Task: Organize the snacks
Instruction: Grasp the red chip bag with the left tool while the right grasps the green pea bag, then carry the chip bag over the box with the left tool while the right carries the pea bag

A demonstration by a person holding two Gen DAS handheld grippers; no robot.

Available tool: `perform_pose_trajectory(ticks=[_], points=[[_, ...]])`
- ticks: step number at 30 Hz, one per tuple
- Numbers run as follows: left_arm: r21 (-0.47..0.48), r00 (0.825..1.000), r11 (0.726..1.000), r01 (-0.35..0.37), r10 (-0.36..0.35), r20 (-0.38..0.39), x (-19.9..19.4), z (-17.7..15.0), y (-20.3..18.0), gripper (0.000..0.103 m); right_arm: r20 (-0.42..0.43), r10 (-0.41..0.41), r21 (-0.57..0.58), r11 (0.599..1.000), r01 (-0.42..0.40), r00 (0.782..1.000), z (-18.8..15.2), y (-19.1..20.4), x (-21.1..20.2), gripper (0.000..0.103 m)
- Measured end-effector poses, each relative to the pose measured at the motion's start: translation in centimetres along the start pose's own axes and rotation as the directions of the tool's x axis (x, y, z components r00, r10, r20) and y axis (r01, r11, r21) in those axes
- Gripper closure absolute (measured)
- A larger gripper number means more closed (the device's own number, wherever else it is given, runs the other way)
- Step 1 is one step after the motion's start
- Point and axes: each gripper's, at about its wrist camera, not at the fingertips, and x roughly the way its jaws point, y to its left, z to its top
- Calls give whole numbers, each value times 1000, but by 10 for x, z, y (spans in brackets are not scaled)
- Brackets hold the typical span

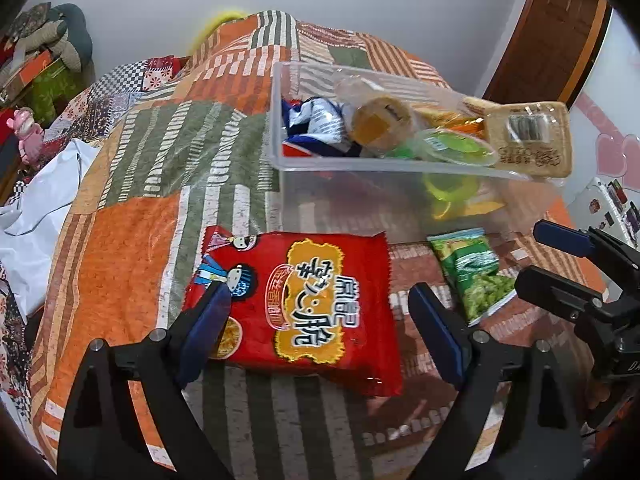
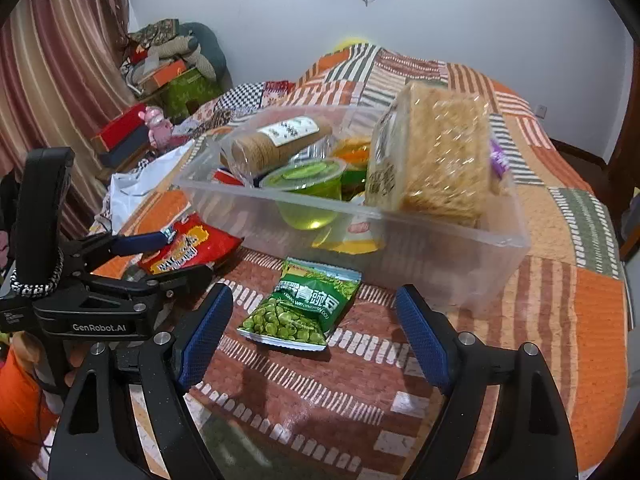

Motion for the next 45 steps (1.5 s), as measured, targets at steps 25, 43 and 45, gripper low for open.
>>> perform_pose_trajectory(ticks=[25,43,45], points=[[-64,998,997,-39,42,39,0,-15,14,28,-93,56,13,998,-55,994,-4,-1,22,68],[-61,996,998,0,5,94,-48,-24,5,55,23,54,-43,998,-53,998,4,17,-13,69],[-59,995,998,-3,9,101,-50,-25,4,59,33,58,-39,998,-57,998,4,17,-16,69]])
